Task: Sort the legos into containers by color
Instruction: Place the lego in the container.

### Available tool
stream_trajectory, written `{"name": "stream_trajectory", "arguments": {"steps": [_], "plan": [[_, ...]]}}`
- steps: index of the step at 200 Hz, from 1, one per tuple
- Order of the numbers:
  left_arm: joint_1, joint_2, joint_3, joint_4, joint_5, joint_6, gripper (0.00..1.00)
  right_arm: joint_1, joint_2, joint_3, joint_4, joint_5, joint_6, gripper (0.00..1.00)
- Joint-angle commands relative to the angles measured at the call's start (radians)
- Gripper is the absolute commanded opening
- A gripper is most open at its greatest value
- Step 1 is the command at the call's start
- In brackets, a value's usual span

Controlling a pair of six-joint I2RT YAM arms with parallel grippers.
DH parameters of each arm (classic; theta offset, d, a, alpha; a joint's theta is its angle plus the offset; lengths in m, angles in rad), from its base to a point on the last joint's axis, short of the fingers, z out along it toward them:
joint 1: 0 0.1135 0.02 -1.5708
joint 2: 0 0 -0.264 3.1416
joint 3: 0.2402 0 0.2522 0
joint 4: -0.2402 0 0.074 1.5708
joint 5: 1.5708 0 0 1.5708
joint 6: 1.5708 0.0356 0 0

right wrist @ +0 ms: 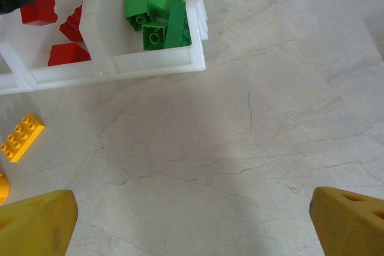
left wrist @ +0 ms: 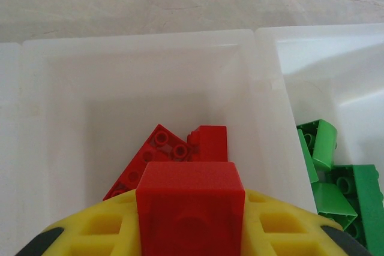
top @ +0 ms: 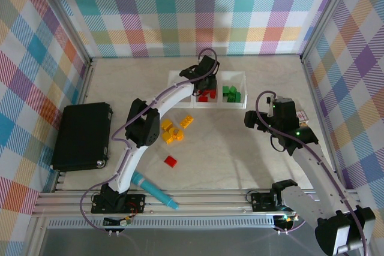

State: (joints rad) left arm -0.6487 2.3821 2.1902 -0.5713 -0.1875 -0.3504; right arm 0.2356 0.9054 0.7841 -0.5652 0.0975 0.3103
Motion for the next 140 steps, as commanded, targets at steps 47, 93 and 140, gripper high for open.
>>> {"name": "stream_trajectory", "arguments": {"steps": [47,93,140], "plan": [[0.014,0.041,-0.02,0.058,0.069,-0.07,0.26,-0.004,-0.001,-0.004,0.016,-0.002,0.003,0.99],[0.014,0.026,-0.087,0.103,0.075,-0.107,0.32,-0.004,-0.005,-0.003,0.016,-0.003,0.002,0.99],[0.014,-0.004,-0.12,0.14,0.076,-0.122,0.49,-0.004,-0.005,-0.002,0.015,-0.004,0.003,0.99]]}}
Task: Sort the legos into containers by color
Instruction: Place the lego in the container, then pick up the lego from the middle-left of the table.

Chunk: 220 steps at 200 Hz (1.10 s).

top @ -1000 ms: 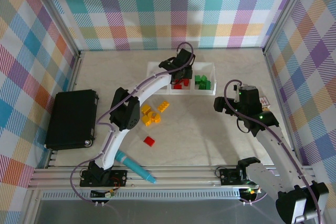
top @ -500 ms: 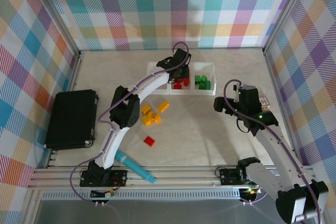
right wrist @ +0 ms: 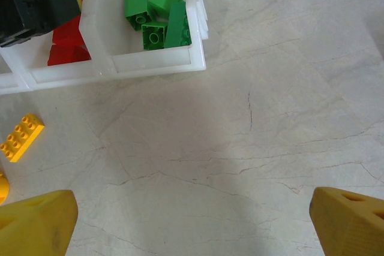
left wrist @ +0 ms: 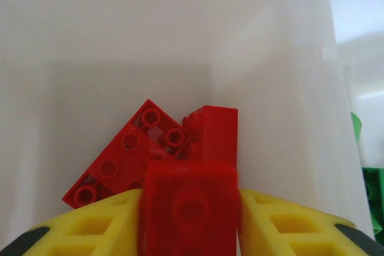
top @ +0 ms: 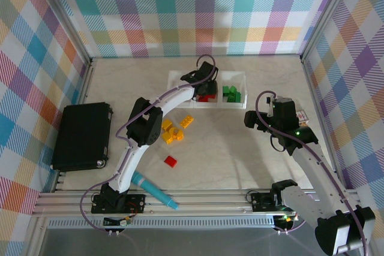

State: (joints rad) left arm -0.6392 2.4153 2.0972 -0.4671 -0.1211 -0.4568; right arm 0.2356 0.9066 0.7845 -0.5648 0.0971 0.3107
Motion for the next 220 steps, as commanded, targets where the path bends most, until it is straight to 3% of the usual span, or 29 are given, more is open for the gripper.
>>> {"name": "stream_trajectory", "arguments": {"steps": [1,35,118,142,168,197,220], "plan": [[0.004,-0.038,-0.027,0.038,0.009,-0.016,0.49,-0.004,-0.006,-0.002,0.014,-0.003,0.002,0.99],[0.004,-0.079,-0.048,0.065,0.008,-0.014,0.64,-0.004,-0.013,0.001,0.009,-0.003,0.002,0.99],[0.0,-0.275,-0.177,0.18,0.053,0.0,0.78,-0.004,-0.02,-0.006,0.003,0.001,0.006,0.99],[-0.002,-0.269,-0.18,0.172,0.067,-0.009,0.75,-0.004,-0.019,-0.008,0.007,0.0,0.007,0.99],[-0.002,-0.276,-0.216,0.227,0.09,-0.016,0.64,-0.004,-0.018,-0.009,0.008,0.0,0.006,0.99],[-0.002,-0.337,-0.267,0.256,0.068,0.016,0.52,-0.004,-0.018,-0.008,0.007,0.0,0.006,0.99],[-0.002,-0.419,-0.312,0.216,0.016,0.071,0.48,-0.004,-0.018,-0.008,0.005,0.0,0.007,0.99]]}}
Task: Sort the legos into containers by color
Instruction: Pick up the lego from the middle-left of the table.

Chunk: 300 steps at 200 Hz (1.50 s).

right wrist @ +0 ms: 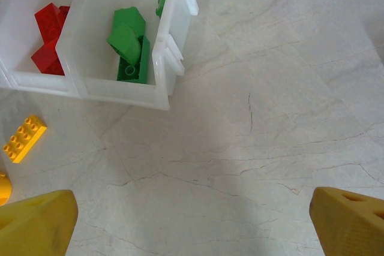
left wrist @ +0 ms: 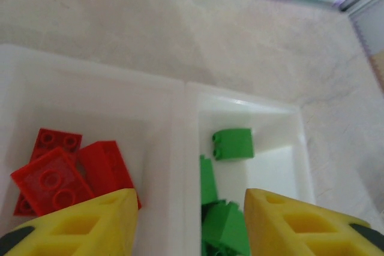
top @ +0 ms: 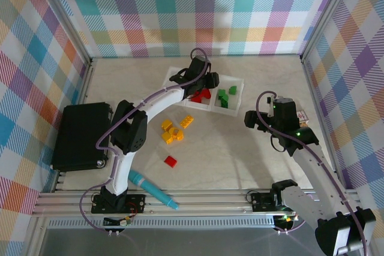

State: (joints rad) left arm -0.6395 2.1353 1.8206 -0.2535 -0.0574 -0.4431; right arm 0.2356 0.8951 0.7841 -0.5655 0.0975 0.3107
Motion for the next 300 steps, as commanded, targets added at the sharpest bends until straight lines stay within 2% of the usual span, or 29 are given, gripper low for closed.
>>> {"name": "stream_trajectory", "arguments": {"steps": [1,33,83,97,122,152,174,195,212,230,255,277,300], "plan": [[-0.002,-0.143,-0.039,0.0,-0.051,0.06,0.48,-0.004,-0.006,-0.008,0.005,0.0,0.007,0.99],[-0.004,-0.326,-0.205,-0.114,-0.158,0.115,0.5,-0.004,-0.007,-0.003,-0.001,-0.008,0.01,0.99],[-0.048,-0.645,-0.528,-0.353,-0.268,0.078,0.66,-0.004,0.021,0.013,-0.009,-0.024,0.016,0.99],[-0.076,-0.718,-0.595,-0.445,-0.319,0.012,0.7,-0.004,0.028,0.014,-0.008,-0.031,0.022,0.99],[-0.132,-0.815,-0.706,-0.572,-0.358,-0.166,0.7,-0.004,0.034,0.007,-0.011,-0.049,0.04,0.99],[-0.26,-0.885,-0.839,-0.632,-0.403,-0.509,0.66,-0.004,0.032,-0.009,-0.01,-0.089,0.064,0.99],[-0.422,-0.866,-0.903,-0.621,-0.526,-0.771,0.62,-0.004,0.03,-0.027,0.002,-0.109,0.081,0.99],[-0.504,-0.763,-0.871,-0.673,-0.574,-0.94,0.63,-0.004,0.029,-0.031,0.002,-0.137,0.096,0.99],[-0.536,-0.683,-0.836,-0.683,-0.588,-0.996,0.67,-0.004,0.025,-0.03,-0.011,-0.154,0.097,0.99],[-0.557,-0.627,-0.816,-0.712,-0.597,-1.093,0.67,-0.005,0.009,-0.031,-0.026,-0.157,0.085,0.99],[-0.56,-0.627,-0.863,-0.691,-0.56,-1.247,0.65,-0.004,-0.027,-0.043,-0.034,-0.145,0.072,0.99],[-0.56,-0.629,-0.897,-0.655,-0.523,-1.323,0.63,-0.004,-0.048,-0.057,-0.03,-0.146,0.064,0.99],[-0.559,-0.598,-0.876,-0.692,-0.486,-1.383,0.62,-0.004,-0.046,-0.064,-0.031,-0.146,0.059,0.99]]}}
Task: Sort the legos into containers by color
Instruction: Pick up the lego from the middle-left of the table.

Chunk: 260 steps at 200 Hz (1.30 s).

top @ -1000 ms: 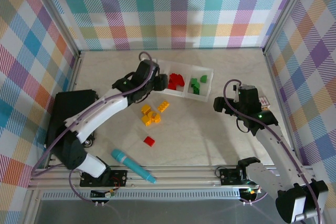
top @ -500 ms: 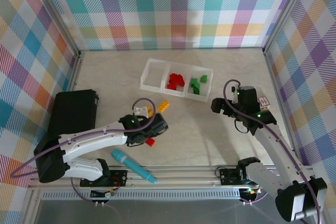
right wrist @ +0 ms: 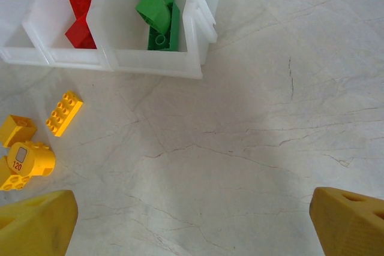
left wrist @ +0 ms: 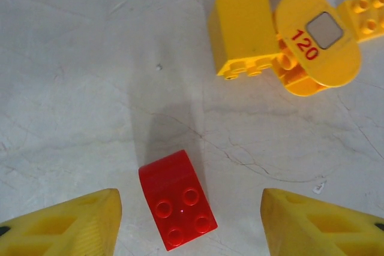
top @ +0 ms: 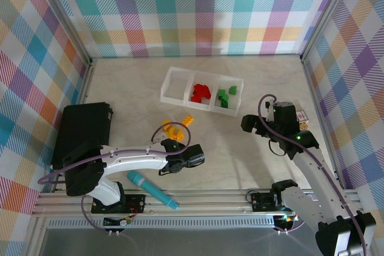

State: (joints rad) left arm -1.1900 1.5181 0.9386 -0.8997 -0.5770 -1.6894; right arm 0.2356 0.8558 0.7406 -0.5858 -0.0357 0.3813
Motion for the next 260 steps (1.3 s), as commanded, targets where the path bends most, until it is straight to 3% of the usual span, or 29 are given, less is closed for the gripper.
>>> {"name": "stream_trajectory", "arguments": {"steps": [1,94,171,197,260], "plan": [[-0.009,0.021,0.007,-0.046,0.034,-0.137,0.62,-0.004,-0.007,-0.02,-0.011,-0.013,-0.013,0.99],[0.037,0.105,-0.033,0.129,0.174,-0.111,0.62,-0.003,-0.025,-0.028,-0.007,-0.015,-0.017,0.99],[0.08,0.161,-0.08,0.195,0.206,-0.088,0.56,-0.004,-0.029,-0.03,-0.011,-0.015,-0.019,0.99],[0.095,0.172,-0.089,0.226,0.212,-0.063,0.51,-0.004,-0.029,-0.03,-0.012,-0.013,-0.019,0.99],[0.105,0.17,-0.109,0.234,0.2,-0.031,0.23,-0.004,-0.03,-0.029,-0.014,-0.003,-0.019,0.99]]}}
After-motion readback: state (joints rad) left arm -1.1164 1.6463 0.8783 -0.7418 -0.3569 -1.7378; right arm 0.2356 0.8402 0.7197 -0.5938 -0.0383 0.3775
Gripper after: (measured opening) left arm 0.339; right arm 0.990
